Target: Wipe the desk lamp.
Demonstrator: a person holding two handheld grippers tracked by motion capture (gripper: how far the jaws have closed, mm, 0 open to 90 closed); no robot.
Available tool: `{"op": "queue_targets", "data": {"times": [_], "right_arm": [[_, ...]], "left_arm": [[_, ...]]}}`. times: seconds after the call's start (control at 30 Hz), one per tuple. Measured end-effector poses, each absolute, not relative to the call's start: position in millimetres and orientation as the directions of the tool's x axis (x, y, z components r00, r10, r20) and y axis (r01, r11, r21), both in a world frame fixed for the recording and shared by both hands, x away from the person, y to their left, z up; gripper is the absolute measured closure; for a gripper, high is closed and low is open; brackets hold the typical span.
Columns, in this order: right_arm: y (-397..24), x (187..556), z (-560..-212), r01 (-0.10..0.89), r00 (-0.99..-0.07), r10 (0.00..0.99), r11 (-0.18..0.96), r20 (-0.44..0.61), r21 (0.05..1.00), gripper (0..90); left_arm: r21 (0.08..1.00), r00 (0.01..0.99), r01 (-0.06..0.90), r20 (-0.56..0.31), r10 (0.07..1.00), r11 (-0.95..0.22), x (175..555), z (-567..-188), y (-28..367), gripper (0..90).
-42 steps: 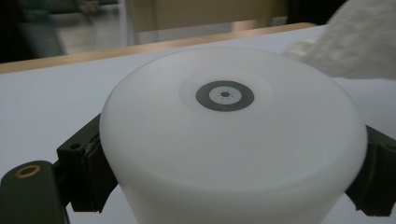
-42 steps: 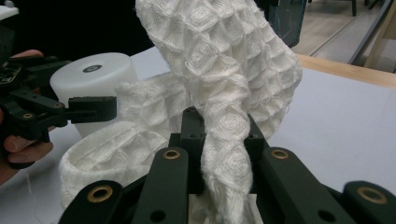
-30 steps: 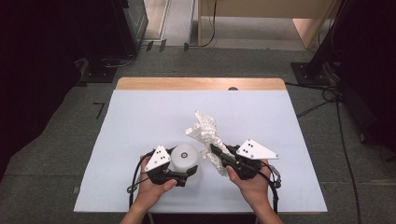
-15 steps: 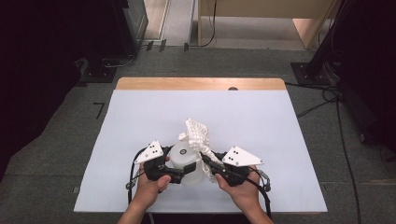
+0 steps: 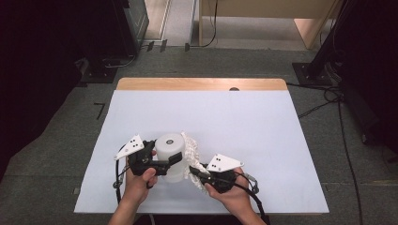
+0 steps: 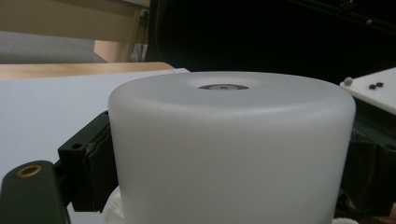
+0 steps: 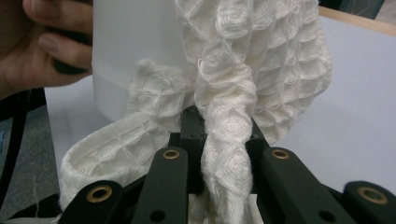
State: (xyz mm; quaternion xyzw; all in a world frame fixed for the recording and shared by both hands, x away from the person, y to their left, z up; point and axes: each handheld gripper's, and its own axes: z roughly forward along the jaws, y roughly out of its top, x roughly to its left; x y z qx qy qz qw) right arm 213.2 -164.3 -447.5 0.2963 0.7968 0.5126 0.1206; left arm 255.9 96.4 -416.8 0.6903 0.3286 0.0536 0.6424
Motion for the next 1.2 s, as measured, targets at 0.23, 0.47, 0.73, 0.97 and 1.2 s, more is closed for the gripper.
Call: {"op": "queue_targets", "data": {"times": [0.23, 0.47, 0.73, 0.97, 1.2], "right_arm": [[-168.5, 213.6, -443.6, 0.345, -0.787, 0.607, 0.280, 0.113, 0.896, 77.8], [-184.6, 215.9, -430.4, 0.319, -0.756, 0.646, 0.224, 0.105, 0.921, 77.8], [-196.9, 219.2, -424.0, 0.315, -0.730, 0.674, 0.183, 0.114, 0.931, 77.8], [-183.2, 220.4, -438.3, 0.348, -0.755, 0.645, 0.237, 0.121, 0.907, 77.8], [-168.0, 220.2, -453.2, 0.375, -0.780, 0.615, 0.304, 0.120, 0.876, 77.7]], "left_arm": [[0.925, 0.790, 0.381, -0.322, 0.522, -0.006, 254.4, -420.6, 87.8, 8.7], [0.919, 0.815, 0.387, -0.302, 0.494, -0.076, 251.6, -432.0, 67.7, 8.7], [0.908, 0.818, 0.403, -0.302, 0.489, -0.113, 252.0, -440.1, 56.6, 8.7], [0.914, 0.785, 0.403, -0.321, 0.530, -0.042, 256.4, -433.4, 74.3, 8.7], [0.921, 0.762, 0.390, -0.325, 0.560, 0.003, 259.9, -427.4, 90.9, 8.7]]}}
